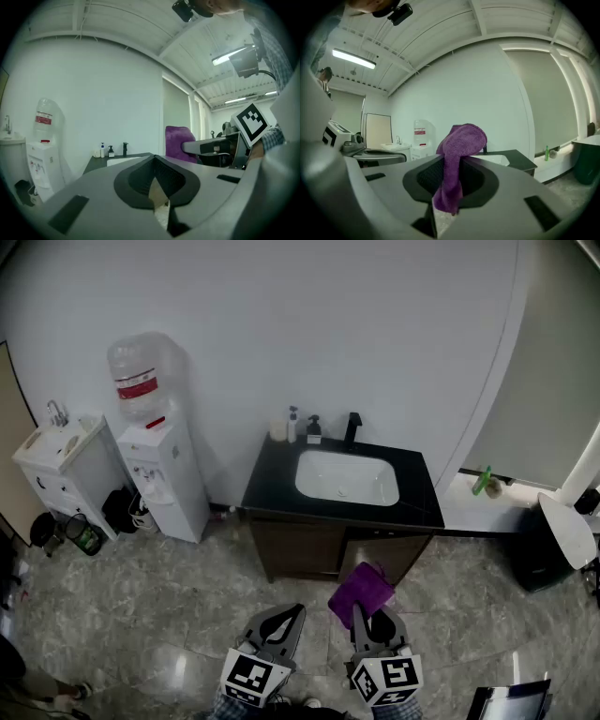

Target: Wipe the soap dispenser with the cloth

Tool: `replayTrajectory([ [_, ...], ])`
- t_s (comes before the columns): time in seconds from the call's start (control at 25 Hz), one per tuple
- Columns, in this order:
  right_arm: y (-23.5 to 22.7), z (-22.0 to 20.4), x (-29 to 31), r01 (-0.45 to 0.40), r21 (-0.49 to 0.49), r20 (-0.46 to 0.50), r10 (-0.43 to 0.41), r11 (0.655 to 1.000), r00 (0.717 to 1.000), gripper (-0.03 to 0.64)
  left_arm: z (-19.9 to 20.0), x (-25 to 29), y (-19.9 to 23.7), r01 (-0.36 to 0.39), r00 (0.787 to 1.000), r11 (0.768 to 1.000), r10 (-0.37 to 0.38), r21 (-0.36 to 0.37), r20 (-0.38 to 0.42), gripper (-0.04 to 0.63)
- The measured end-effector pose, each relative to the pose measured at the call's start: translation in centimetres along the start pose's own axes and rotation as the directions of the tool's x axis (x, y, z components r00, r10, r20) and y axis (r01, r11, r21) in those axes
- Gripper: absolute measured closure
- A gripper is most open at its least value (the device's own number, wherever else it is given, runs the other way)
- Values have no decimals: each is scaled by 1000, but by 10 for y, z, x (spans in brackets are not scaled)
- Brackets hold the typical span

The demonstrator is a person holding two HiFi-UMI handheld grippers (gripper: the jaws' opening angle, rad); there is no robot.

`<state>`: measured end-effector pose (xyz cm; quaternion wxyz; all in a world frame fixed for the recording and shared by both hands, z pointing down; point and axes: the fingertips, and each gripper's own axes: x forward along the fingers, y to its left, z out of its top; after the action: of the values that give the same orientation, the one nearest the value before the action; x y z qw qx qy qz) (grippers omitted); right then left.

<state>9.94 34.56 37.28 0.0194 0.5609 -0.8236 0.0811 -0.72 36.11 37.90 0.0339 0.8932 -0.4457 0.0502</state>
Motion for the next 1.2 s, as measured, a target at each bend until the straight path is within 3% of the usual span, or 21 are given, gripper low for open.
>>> replayTrajectory([
  [0.64,-14,-3,-2,17,29,-8,-17,999,1000,535,2,11,-5,8,1000,1000,-8,17,-2,594],
  [0.84,-24,-8,1,17,18,-29,-16,1000,999,535,1,28,-7,14,1000,999,-14,51,-4,594],
  [1.2,-50,-6,-9,6,16,-23,-5,1000,1000,535,-3,40,-30,-24,1000,1000,25,14,-15,594],
])
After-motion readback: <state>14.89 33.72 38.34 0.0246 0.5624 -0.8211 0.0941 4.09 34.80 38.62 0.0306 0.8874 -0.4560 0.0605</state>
